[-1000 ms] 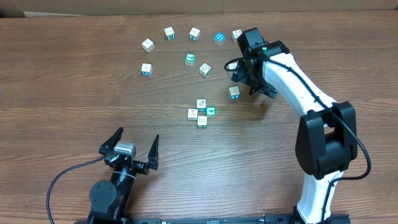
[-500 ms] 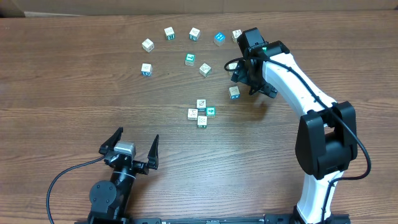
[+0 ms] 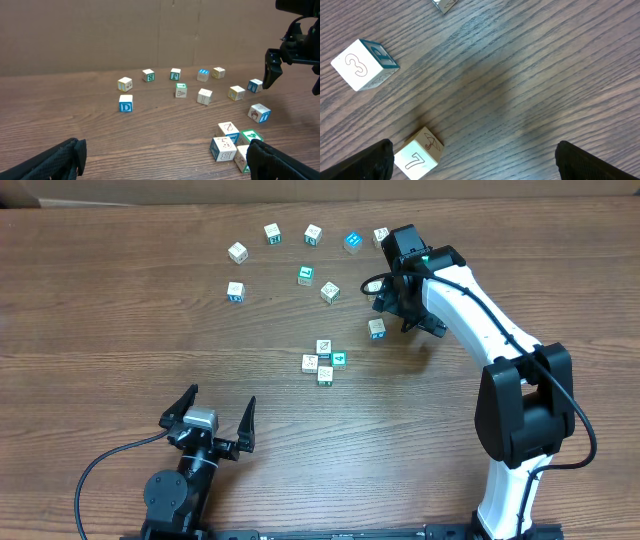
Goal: Form a circle
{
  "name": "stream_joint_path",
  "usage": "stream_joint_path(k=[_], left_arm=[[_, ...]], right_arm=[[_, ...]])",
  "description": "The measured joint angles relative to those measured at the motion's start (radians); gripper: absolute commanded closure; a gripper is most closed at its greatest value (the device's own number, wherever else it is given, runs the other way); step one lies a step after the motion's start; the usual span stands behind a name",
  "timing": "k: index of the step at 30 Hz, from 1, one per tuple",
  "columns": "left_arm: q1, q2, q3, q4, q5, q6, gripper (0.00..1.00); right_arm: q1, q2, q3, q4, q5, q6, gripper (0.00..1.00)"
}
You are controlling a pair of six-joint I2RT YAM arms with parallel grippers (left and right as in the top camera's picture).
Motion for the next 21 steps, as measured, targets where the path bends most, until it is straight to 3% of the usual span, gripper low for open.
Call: stream_joint_path(k=[12,16,21], left_arm=[[0.0,0.0,0.0,0.0,0.0,0.0,0.0],[0.0,0.0,0.0,0.0,0.0,0.0,0.01],[0.0,0.0,0.0,-0.001,-0.001,0.0,0.0]], right_arm=[[0.0,0.0,0.0,-0.001,0.017,-0.05,0.0],[0.002,-0.02,-0.039,0.072,0.017,-0.109,0.0],[0.004,-0.143,-0.21,0.239,0.003,-0.169,0.0]])
